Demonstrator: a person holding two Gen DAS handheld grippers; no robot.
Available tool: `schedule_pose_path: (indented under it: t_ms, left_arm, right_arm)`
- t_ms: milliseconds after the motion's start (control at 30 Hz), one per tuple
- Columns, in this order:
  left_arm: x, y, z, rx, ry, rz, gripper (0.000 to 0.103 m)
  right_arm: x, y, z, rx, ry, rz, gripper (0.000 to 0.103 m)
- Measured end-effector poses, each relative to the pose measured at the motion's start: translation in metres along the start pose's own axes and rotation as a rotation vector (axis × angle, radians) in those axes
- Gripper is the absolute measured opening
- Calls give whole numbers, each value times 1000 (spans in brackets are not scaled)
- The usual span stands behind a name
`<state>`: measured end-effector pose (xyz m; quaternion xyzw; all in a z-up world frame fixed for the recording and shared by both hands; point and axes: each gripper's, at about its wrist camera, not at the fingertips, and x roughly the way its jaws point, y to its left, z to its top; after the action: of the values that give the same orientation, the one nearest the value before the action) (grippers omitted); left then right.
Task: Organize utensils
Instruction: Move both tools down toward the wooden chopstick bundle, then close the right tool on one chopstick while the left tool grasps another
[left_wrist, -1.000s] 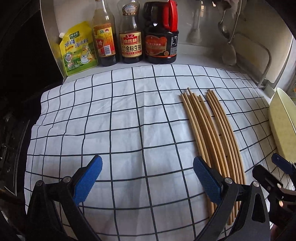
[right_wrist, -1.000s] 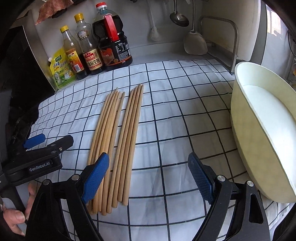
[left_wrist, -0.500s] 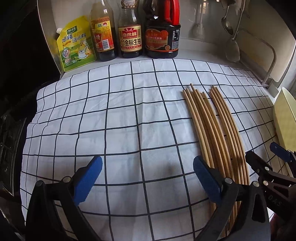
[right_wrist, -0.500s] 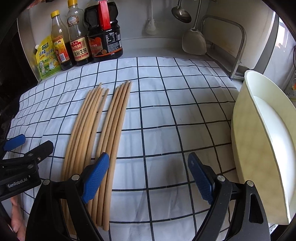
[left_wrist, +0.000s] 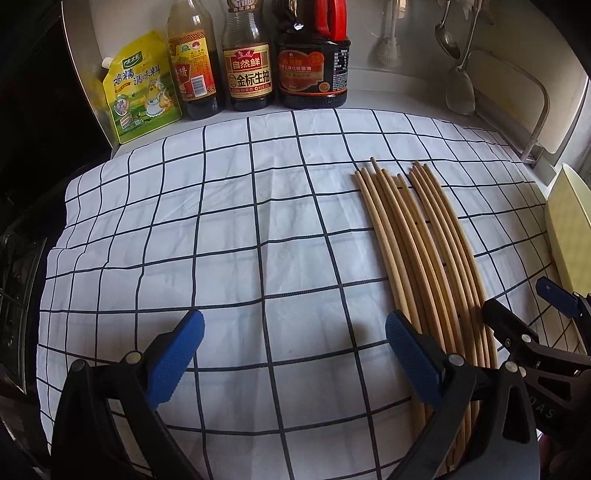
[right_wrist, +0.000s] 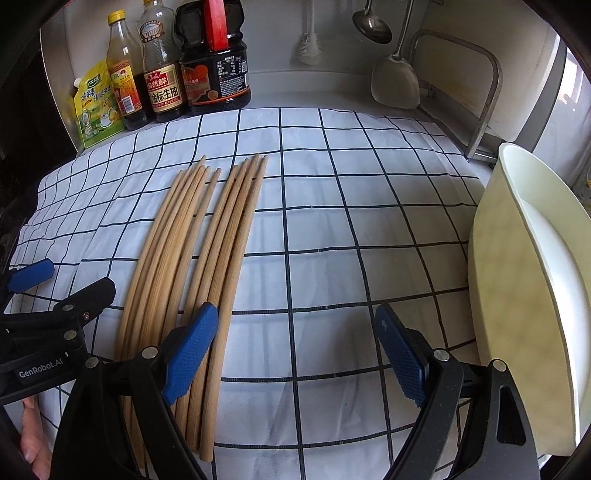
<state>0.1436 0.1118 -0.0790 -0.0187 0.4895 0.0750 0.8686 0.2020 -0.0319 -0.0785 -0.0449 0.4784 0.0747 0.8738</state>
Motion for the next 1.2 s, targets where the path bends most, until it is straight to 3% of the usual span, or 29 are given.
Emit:
schedule_pose_path:
  t_ms: [367,900,1200]
  left_arm:
    - [2,-6,0,9,3,1,97]
    - [8,-9,2,-17,24,-65,98]
    - [11,-6,2,-3,44,-18,98]
  right_arm:
    - [-4,-10,-4,1,14,-2,83]
    - [-3,-23,-7,19,9,13,83]
    - [-3,-21,-6,12,6,8,83]
